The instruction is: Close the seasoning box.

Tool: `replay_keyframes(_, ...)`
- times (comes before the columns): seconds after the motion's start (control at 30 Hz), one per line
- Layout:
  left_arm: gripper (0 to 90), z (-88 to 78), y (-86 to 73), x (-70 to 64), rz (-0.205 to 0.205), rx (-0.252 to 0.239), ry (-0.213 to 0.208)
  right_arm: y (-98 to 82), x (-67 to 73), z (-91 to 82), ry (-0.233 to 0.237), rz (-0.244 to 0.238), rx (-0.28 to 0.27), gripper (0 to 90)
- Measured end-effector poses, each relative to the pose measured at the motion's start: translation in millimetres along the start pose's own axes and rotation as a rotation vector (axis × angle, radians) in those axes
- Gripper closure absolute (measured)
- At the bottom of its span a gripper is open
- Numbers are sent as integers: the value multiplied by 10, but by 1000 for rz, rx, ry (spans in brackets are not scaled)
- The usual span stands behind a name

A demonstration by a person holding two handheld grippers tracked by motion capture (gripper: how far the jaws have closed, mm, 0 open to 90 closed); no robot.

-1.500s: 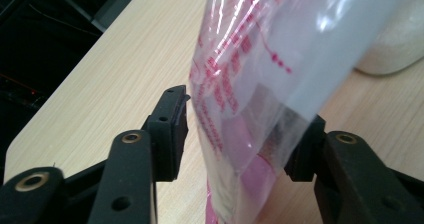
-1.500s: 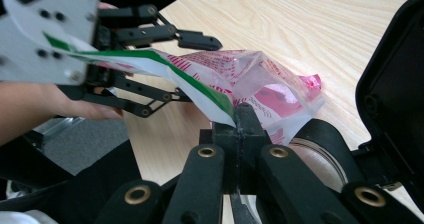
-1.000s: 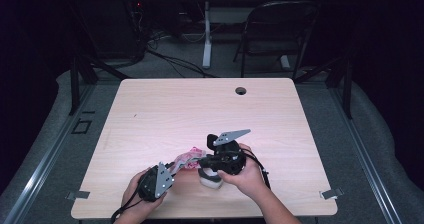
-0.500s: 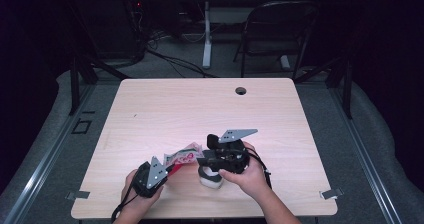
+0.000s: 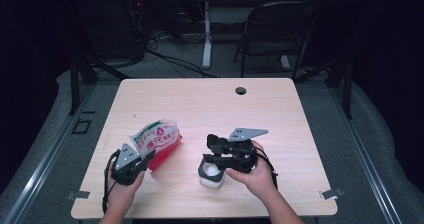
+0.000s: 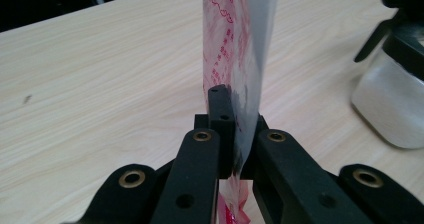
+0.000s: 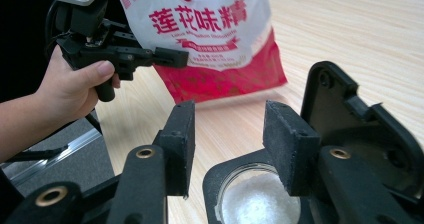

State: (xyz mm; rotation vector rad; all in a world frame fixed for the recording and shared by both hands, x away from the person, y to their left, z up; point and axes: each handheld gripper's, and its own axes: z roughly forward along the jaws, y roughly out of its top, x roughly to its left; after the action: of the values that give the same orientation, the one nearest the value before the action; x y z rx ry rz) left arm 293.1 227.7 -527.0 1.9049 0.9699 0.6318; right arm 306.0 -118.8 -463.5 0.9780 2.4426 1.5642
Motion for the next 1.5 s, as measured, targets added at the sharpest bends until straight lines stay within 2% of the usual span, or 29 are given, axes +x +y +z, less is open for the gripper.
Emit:
replay_keyframes(0.27, 898, -111, -15, 164, -47, -20, 82, 8, -27, -58, -25, 5, -22, 523)
replay_keyframes(0.57, 897, -231, -83, 355, -126, -43, 184, 11, -63, -76, -56, 5, -36, 505)
replay_keyframes(0.87, 898, -331, -149, 506, -174, -42, 275, 5, -115, -100, -75, 16, -48, 484)
replay_keyframes(1.1, 898, -397, -202, 604, -190, -30, 340, 14, -150, -131, -85, 24, -62, 478)
replay_keyframes(1.27, 897, -425, -235, 638, -179, -15, 397, 29, -177, -172, -84, 34, -78, 487)
replay_keyframes(1.4, 897, -405, -265, 646, -175, 7, 405, 53, -202, -232, -97, 36, -88, 498)
replay_keyframes(1.5, 895, -361, -279, 633, -156, 32, 407, 82, -220, -303, -114, 34, -115, 497)
